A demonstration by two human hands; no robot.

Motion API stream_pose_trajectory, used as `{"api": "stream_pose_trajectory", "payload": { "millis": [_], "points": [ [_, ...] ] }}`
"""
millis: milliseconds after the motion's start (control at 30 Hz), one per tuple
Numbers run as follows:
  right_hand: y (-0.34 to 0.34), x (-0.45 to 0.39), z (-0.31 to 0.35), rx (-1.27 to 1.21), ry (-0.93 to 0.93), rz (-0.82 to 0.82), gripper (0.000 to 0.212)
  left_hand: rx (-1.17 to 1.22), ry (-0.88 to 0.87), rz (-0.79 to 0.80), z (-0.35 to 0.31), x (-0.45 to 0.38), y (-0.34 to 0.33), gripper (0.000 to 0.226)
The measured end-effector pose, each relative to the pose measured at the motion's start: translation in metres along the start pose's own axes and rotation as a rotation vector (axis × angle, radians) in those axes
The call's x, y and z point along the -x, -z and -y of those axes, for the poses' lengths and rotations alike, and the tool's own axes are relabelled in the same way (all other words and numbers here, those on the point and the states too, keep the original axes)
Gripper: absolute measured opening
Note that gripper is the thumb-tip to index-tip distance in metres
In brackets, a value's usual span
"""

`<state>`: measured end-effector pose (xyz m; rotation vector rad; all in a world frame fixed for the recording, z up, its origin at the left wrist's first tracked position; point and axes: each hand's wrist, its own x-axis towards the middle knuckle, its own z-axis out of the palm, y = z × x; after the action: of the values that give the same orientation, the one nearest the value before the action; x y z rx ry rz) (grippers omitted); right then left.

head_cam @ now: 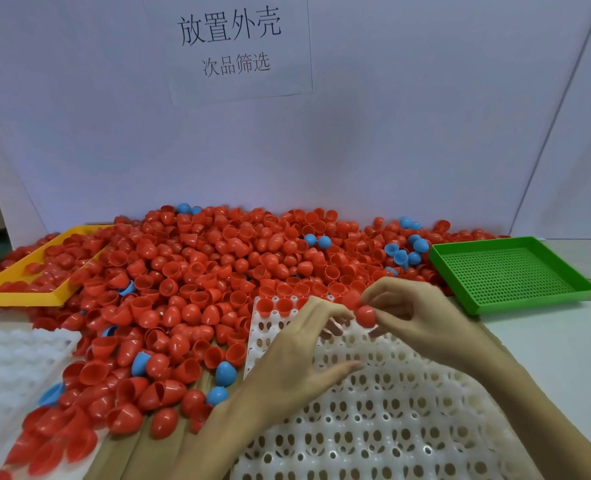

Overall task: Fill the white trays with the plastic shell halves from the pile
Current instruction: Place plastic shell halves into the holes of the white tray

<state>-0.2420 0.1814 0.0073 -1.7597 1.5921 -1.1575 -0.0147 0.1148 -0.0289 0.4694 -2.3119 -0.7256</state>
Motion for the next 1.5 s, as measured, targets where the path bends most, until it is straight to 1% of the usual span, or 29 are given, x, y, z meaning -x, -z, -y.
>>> {"api": "stream_pose_trajectory", "payload": {
  "millis": [100, 167, 267, 400, 533, 633, 700, 767, 833, 867, 933, 1000, 1067, 1100, 1233, 1400, 1500],
  "points": [
    [0.017, -0.005, -0.02, 0.187, -0.027, -0.197, 0.016, -0.081, 0.051, 0.11, 0.003, 0.002, 0.0, 0.047],
    [0.024, -0.006, -0.034, 0.328, -0.042, -0.307, 0.016, -0.13, 0.047, 0.171, 0.005, 0.002, -0.001, 0.041],
    [0.026, -0.005, -0.047, 0.428, -0.059, -0.37, 0.017, -0.159, 0.01, 0.18, 0.007, 0.003, -0.003, 0.034],
    [0.02, -0.007, -0.048, 0.507, -0.037, -0.374, 0.014, -0.163, 0.018, 0.179, 0.01, 0.003, -0.003, 0.033],
    [0.018, -0.007, -0.045, 0.513, -0.058, -0.346, 0.014, -0.147, 0.021, 0.174, 0.011, 0.003, -0.003, 0.031],
    [0.019, -0.006, -0.045, 0.51, -0.075, -0.334, 0.012, -0.081, 0.075, 0.148, 0.012, 0.001, 0.004, 0.031],
    [0.02, -0.006, -0.046, 0.511, -0.084, -0.331, 0.012, -0.073, 0.122, 0.051, 0.017, -0.003, 0.014, 0.028],
    [0.02, -0.007, -0.047, 0.514, -0.097, -0.327, 0.013, -0.123, 0.172, -0.11, 0.027, -0.006, 0.028, 0.024],
    [0.019, -0.007, -0.047, 0.521, -0.109, -0.32, 0.013, -0.256, 0.238, -0.257, 0.043, -0.006, 0.044, 0.026],
    [0.018, -0.008, -0.047, 0.527, -0.114, -0.315, 0.014, -0.348, 0.279, -0.291, 0.051, -0.005, 0.051, 0.029],
    [0.017, -0.009, -0.046, 0.539, -0.124, -0.3, 0.016, -0.493, 0.378, -0.247, 0.067, -0.002, 0.06, 0.038],
    [0.016, -0.009, -0.045, 0.543, -0.13, -0.282, 0.017, -0.546, 0.447, -0.145, 0.078, 0.001, 0.063, 0.045],
    [0.017, -0.008, -0.045, 0.539, -0.131, -0.282, 0.018, -0.581, 0.468, -0.069, 0.085, 0.002, 0.06, 0.049],
    [0.017, -0.008, -0.045, 0.532, -0.133, -0.287, 0.018, -0.591, 0.468, -0.056, 0.086, 0.003, 0.058, 0.049],
    [0.019, -0.007, -0.044, 0.493, -0.127, -0.313, 0.017, -0.594, 0.434, -0.114, 0.085, 0.005, 0.059, 0.041],
    [0.019, -0.006, -0.045, 0.485, -0.13, -0.316, 0.016, -0.646, 0.463, -0.087, 0.086, 0.007, 0.06, 0.04],
    [0.019, -0.006, -0.046, 0.48, -0.126, -0.319, 0.015, -0.589, 0.468, -0.163, 0.084, 0.007, 0.061, 0.03]
  ]
}}
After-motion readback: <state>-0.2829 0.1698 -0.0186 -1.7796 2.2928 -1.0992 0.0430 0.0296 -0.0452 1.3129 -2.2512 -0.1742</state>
